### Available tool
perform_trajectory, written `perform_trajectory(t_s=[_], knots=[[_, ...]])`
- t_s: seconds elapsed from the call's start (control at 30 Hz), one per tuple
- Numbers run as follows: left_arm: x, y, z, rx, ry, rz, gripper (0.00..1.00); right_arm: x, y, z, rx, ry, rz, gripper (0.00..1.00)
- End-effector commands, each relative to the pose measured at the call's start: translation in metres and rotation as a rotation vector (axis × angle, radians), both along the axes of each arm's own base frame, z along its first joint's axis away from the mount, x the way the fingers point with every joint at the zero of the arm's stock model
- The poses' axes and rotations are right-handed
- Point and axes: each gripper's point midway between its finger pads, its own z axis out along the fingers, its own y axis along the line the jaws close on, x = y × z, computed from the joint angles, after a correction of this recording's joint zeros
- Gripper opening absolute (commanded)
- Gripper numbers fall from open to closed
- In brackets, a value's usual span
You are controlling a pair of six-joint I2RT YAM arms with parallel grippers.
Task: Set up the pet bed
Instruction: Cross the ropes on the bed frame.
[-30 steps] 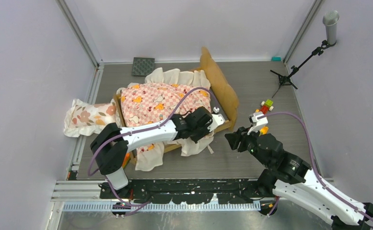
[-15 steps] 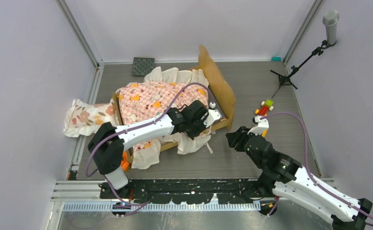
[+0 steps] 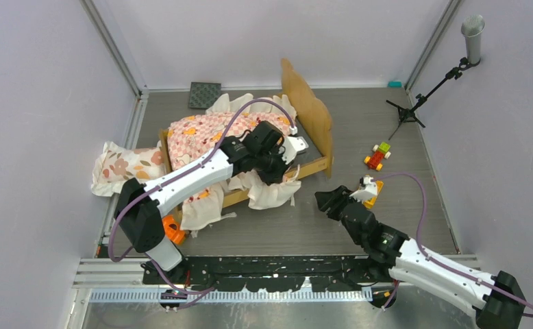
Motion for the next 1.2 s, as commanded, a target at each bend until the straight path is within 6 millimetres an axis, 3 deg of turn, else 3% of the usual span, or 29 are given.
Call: perform_trajectory(t_s=[0.0,0.13,0.4,0.6,0.97,1.17], knots=[[0.014,-0.008,0.083,-0.164,-0.182,-0.011,0.0,0.023,0.009,0.036,0.113,-0.189,-0.045,0.56],[0.013,-0.003,0.093,-0.165,-0.194,-0.018,0.0,0.03,0.022,0.034,-0.005,-0.276,0.03,0.59],[0.013,0.004,0.102,-0.174,-0.193,-0.018,0.0,0.031,0.073,0.026,-0.212,-0.425,0.333,0.68],[0.014,0.008,0.104,-0.176,-0.192,-0.015,0.0,0.028,0.087,0.027,-0.253,-0.537,0.419,0.69],[0.015,0.011,0.105,-0.182,-0.195,-0.01,0.0,0.062,0.096,0.028,-0.372,-0.631,0.332,0.72],[0.015,0.01,0.105,-0.184,-0.189,-0.012,0.0,0.069,0.105,0.036,-0.385,-0.659,0.334,0.72]])
